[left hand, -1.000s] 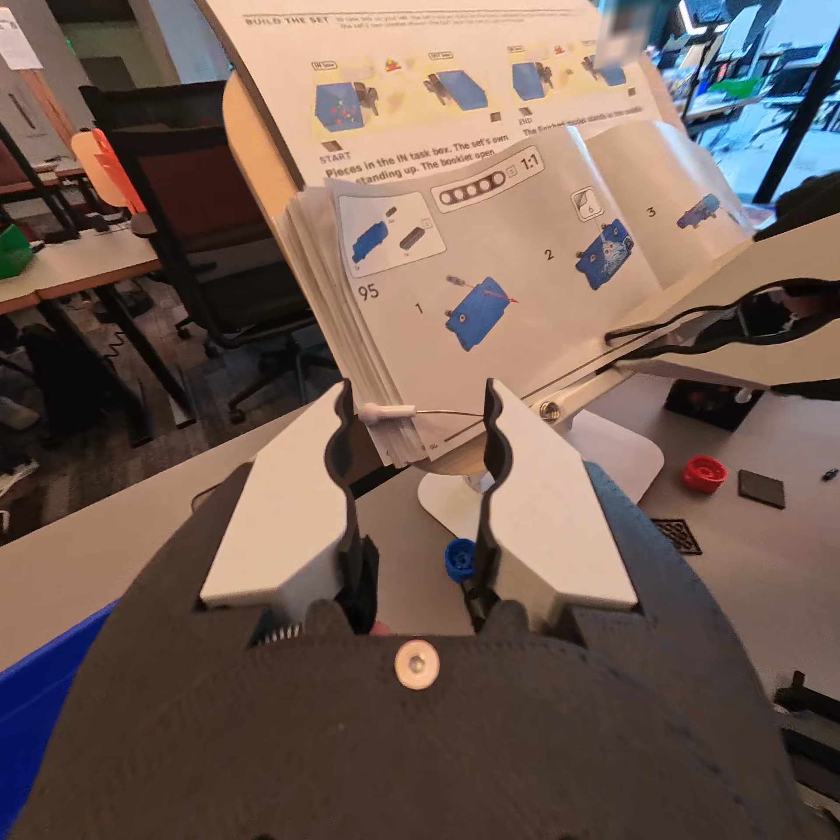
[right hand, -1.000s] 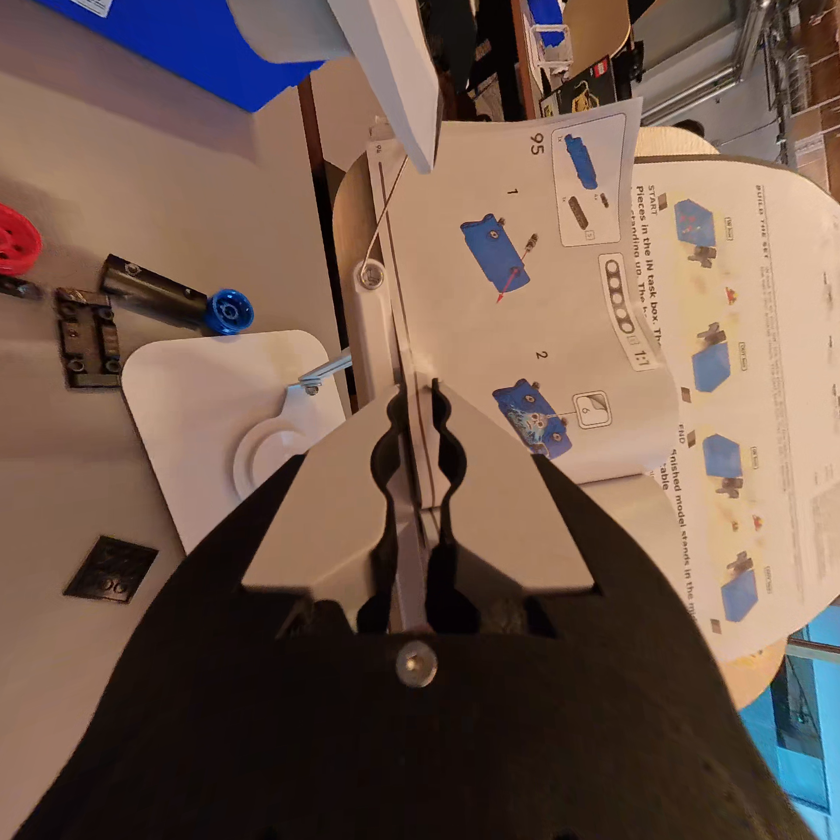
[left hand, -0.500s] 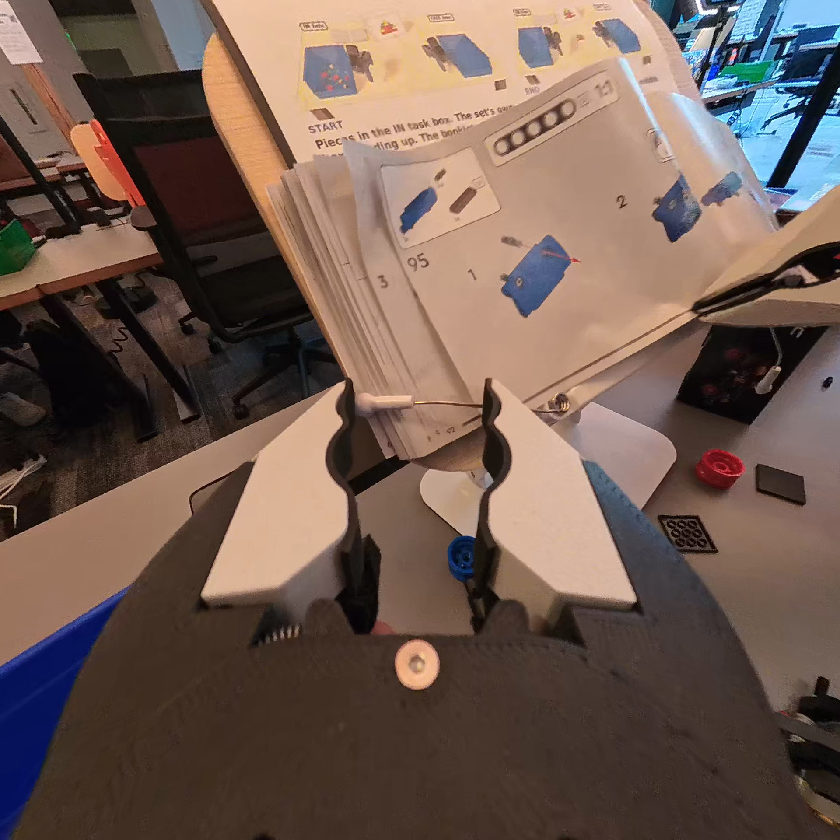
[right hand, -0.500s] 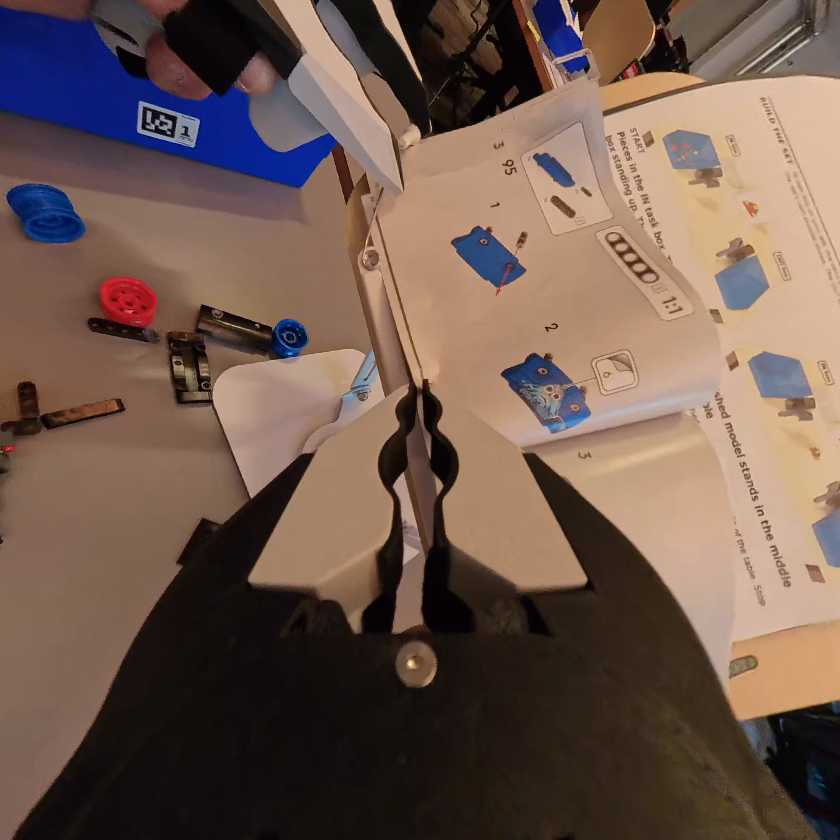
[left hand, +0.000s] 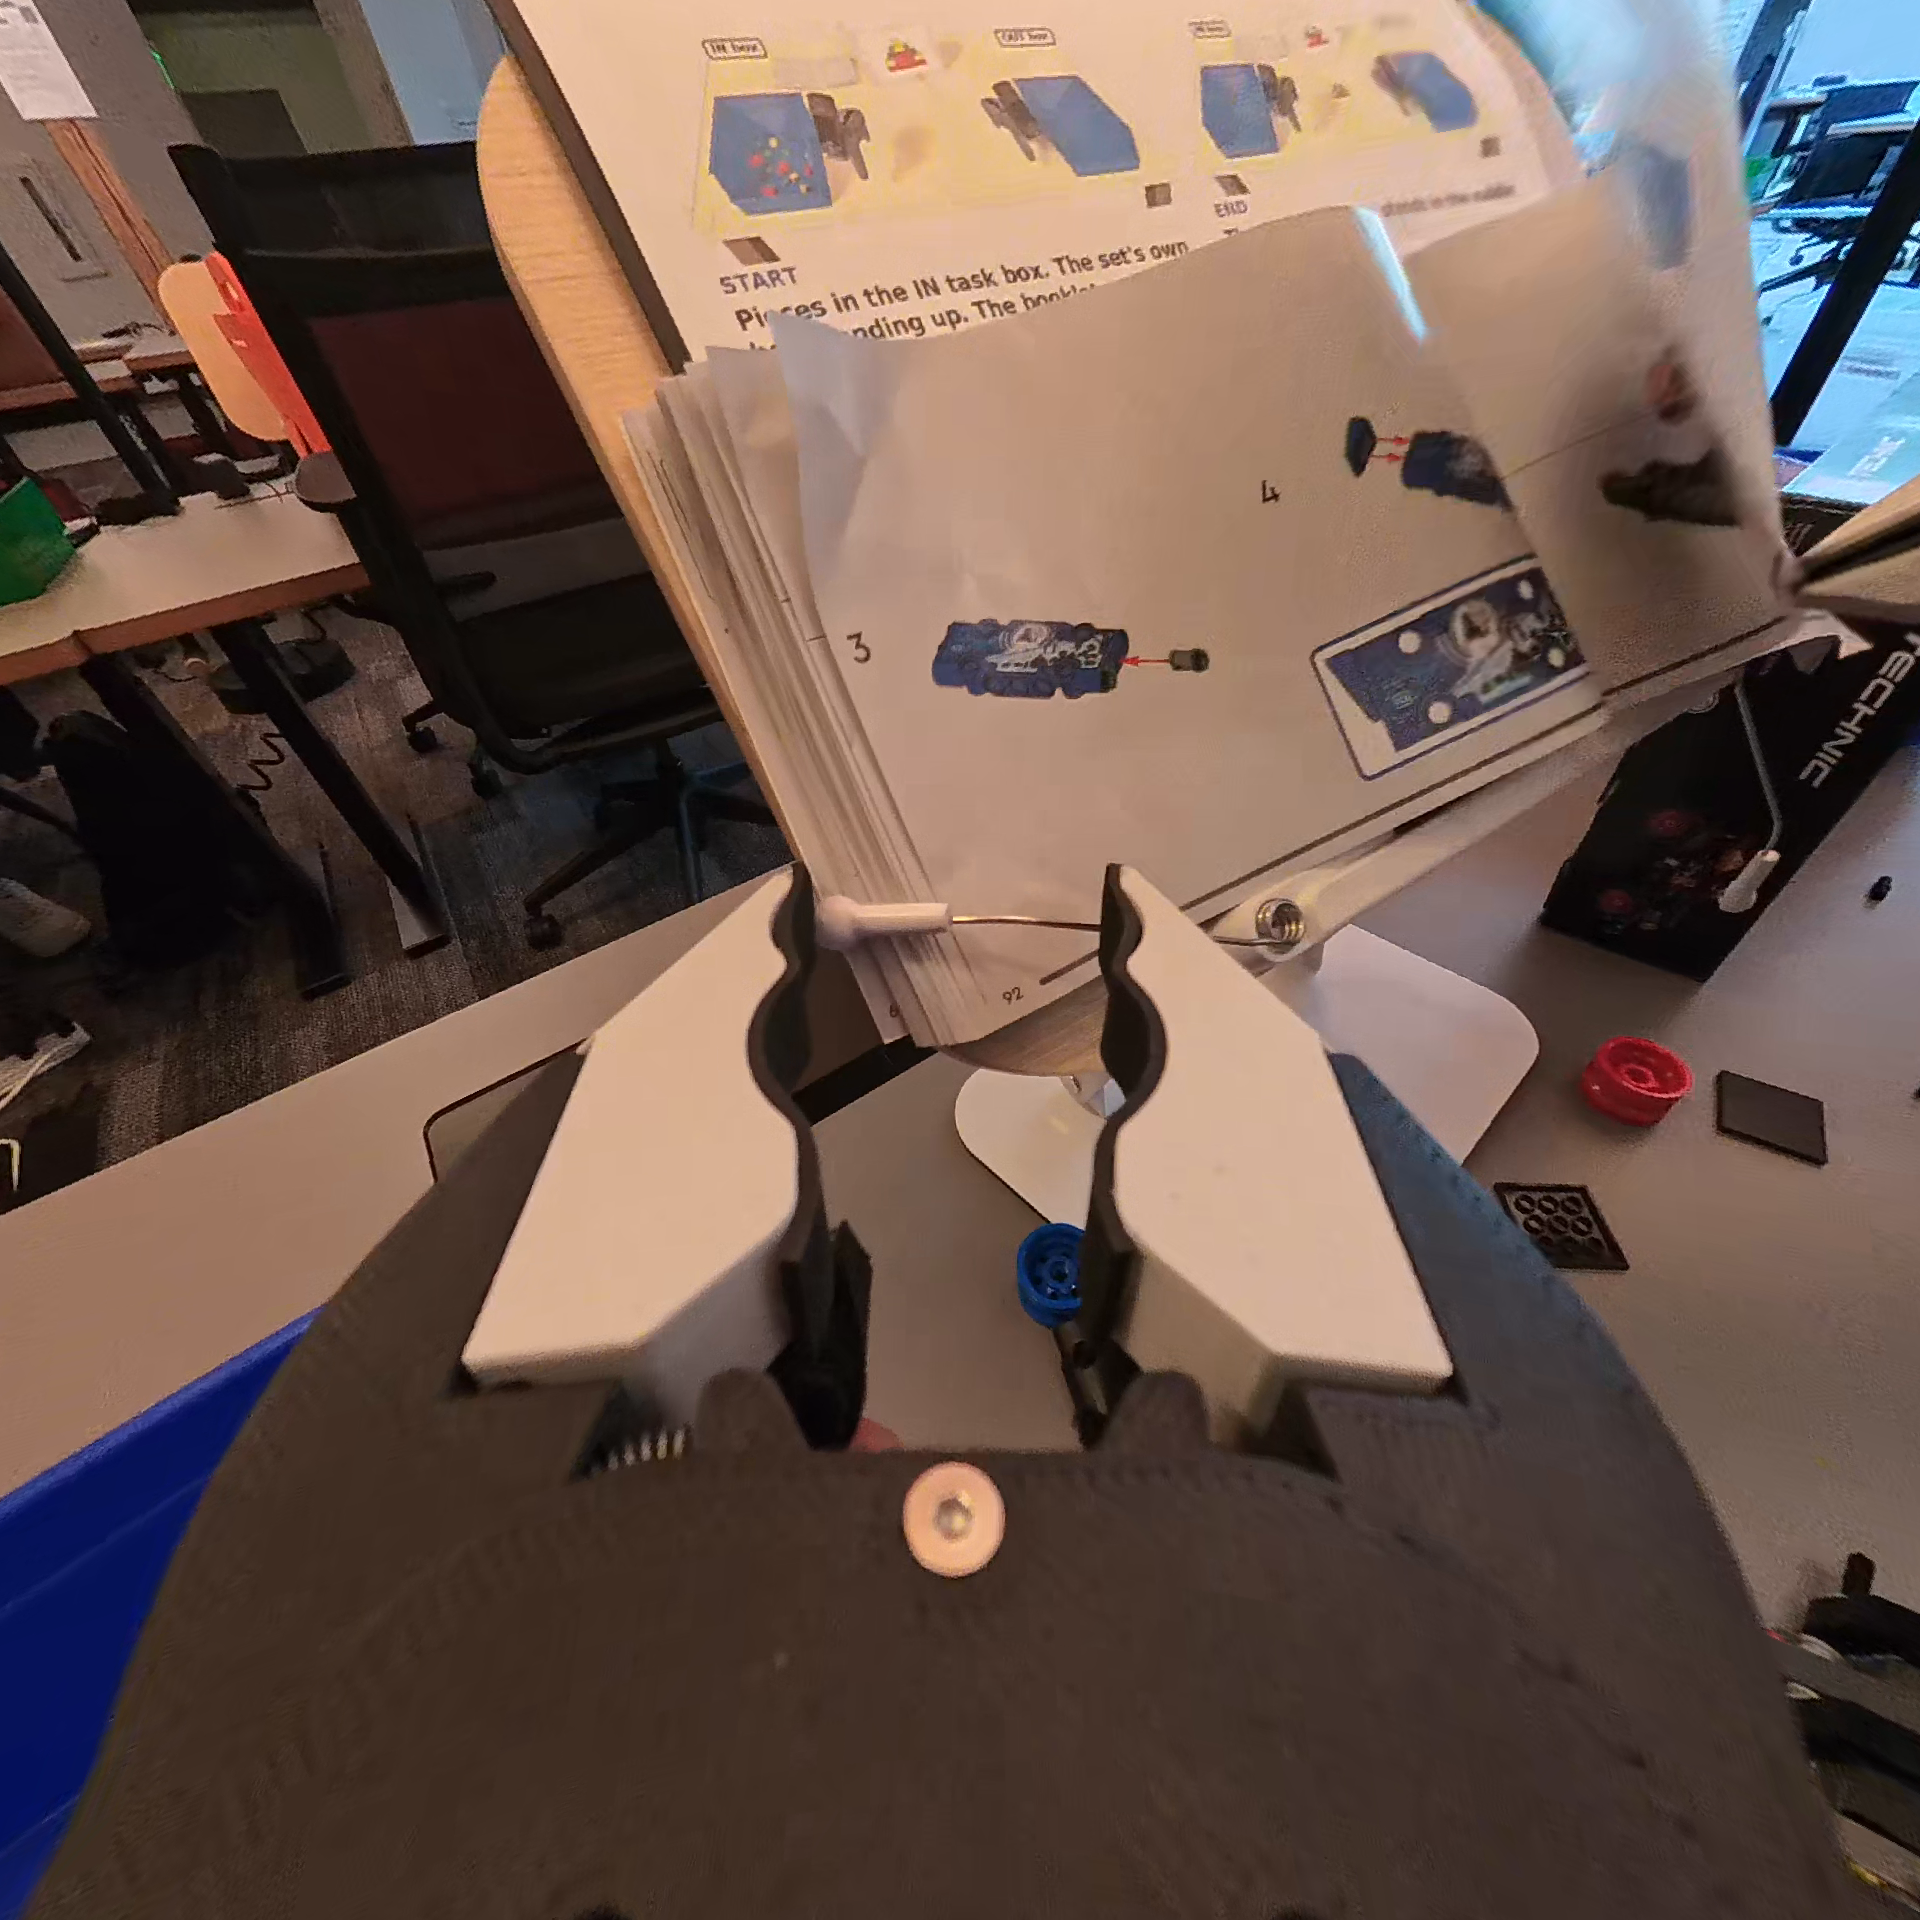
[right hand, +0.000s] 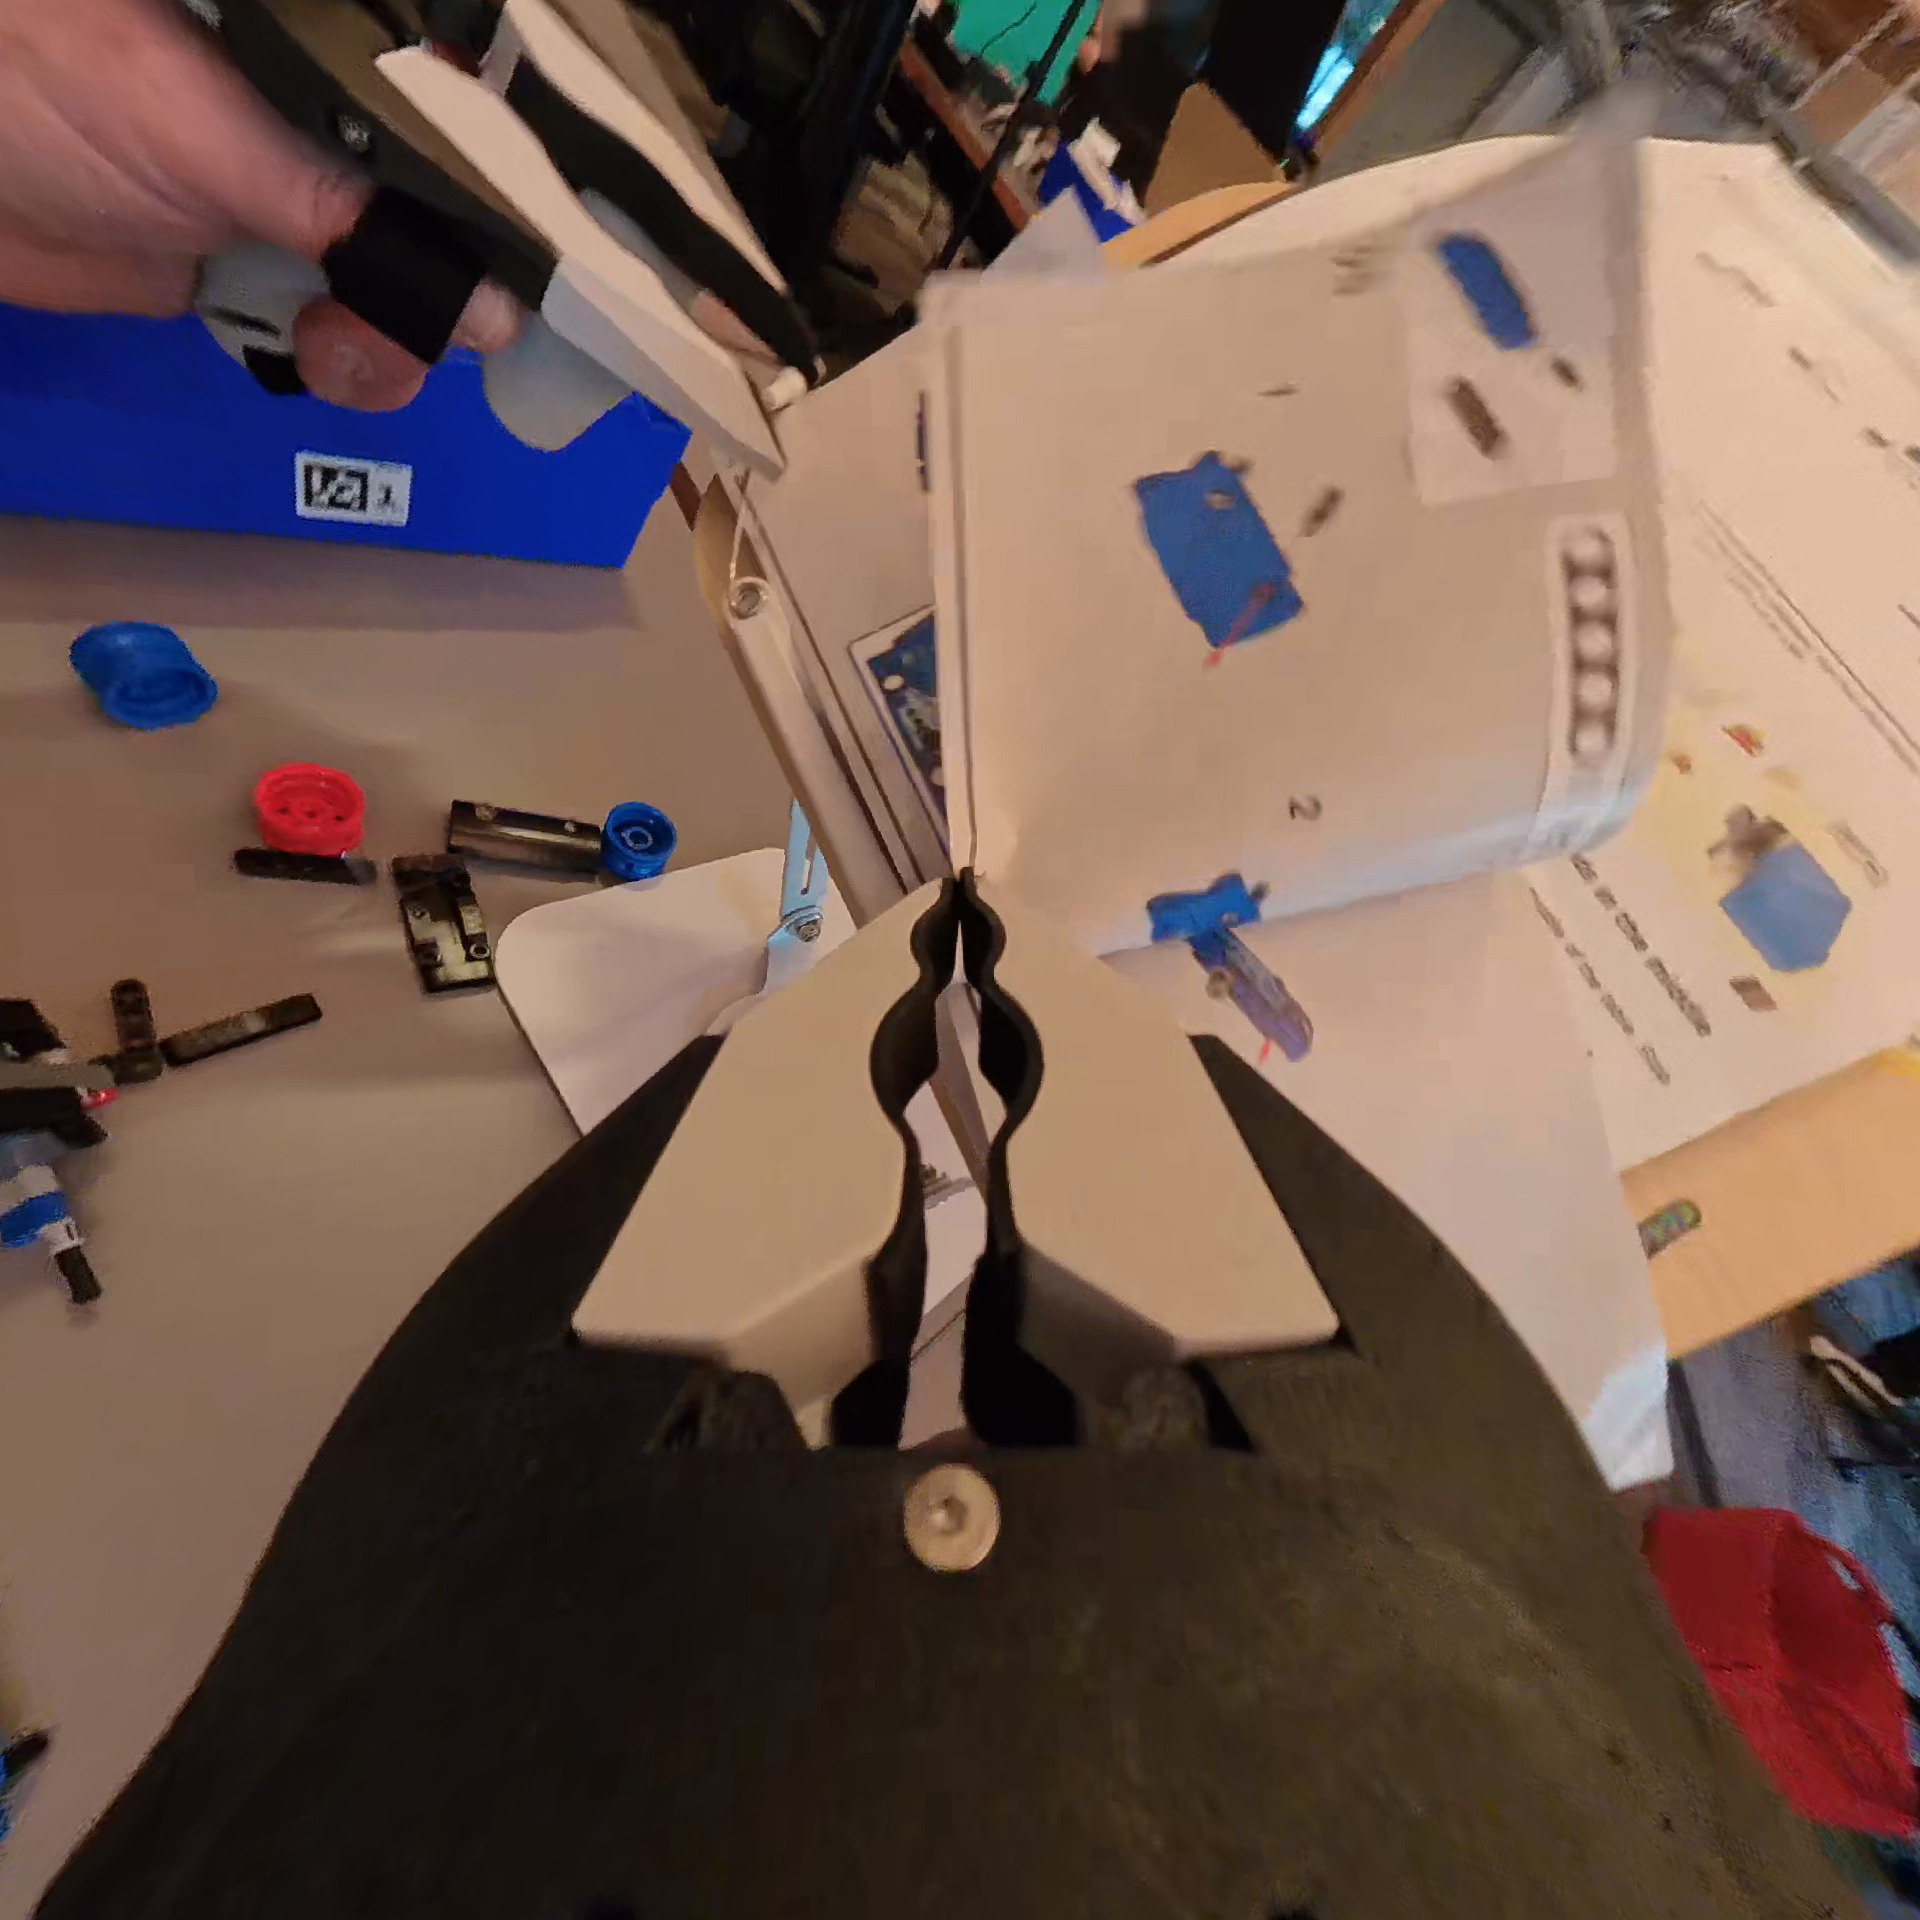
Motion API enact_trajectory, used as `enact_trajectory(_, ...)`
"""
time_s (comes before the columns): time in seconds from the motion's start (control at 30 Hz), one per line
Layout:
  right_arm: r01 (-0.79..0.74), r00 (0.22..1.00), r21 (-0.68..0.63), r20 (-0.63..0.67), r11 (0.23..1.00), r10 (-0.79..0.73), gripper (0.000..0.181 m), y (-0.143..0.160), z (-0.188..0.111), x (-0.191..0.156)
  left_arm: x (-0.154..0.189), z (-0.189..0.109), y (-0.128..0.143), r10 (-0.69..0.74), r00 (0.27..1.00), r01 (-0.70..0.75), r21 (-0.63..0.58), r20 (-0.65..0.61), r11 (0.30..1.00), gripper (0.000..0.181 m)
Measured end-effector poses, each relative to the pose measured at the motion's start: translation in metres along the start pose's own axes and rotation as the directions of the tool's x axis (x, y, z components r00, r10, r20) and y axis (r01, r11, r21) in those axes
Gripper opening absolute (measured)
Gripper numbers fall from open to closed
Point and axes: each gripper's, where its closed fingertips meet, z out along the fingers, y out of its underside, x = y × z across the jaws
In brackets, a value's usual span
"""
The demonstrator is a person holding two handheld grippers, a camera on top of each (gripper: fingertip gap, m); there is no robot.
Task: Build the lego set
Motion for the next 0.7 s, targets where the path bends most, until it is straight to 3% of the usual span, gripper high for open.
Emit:
enact_trajectory(0.2,-0.271,0.955,0.118,-0.094,0.955,0.283,0.002,0.021,-0.027,0.024,-0.001,0.000,0.003,-0.009,1.000,0.009,-0.009,0.000,1.000,0.054)
enact_trajectory(0.4,-0.386,0.913,0.154,-0.079,0.910,0.401,0.033,0.037,-0.046,0.033,-0.002,0.000,0.003,-0.011,1.000,0.011,-0.009,0.001,1.000,0.054)
enact_trajectory(0.57,-0.436,0.899,0.195,0.054,0.878,0.434,0.054,0.029,-0.059,0.024,-0.001,0.000,0.003,0.000,1.000,0.000,-0.013,0.007,1.000,0.054)
enact_trajectory(0.7,-0.528,0.848,0.233,0.190,0.816,0.495,0.058,0.028,-0.074,0.019,-0.001,0.000,0.003,-0.006,1.000,0.006,-0.011,0.003,1.000,0.053)
